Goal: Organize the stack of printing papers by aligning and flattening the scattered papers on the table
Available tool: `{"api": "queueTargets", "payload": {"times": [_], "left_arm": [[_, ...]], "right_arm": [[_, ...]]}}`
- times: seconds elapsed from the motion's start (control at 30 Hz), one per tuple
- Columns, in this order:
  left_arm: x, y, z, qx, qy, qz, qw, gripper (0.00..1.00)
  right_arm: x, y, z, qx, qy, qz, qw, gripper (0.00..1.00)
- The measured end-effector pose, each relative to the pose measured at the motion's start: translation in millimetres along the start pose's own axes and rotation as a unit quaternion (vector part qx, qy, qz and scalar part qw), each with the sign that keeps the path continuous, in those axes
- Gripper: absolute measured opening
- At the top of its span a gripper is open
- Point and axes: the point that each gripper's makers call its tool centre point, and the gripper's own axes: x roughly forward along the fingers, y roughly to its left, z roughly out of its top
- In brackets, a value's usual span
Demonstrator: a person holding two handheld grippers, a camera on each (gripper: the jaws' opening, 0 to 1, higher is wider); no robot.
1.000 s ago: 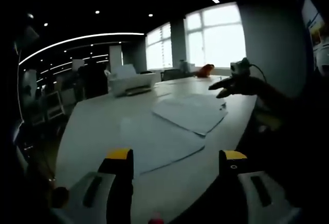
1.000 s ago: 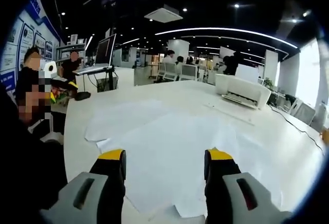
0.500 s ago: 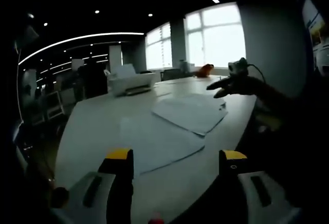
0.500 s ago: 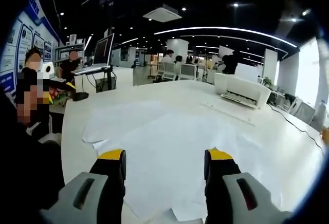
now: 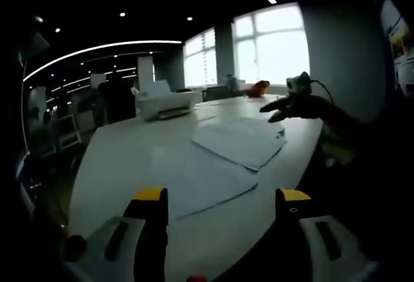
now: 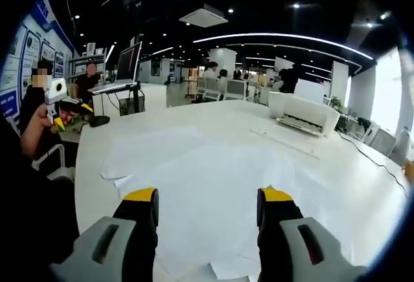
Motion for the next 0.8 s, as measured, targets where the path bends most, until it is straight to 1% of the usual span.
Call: {"api": "queueTargets", "payload": {"times": [0.2,0.8], "left_arm": [[0.5,0.5,-1.7,0.0,0.003,-0.001,1.0,0.71],[-0.4,7.4,-2.2,0.002,0.004,-0.005,1.0,0.71]], "right_arm": [[2.6,-1.3,-2.7,0.001,0.004,0.0,1.0,0.57],[6.3,-10.7,0.2,0.005,0.005,-0.003,1.0,0.56]]}}
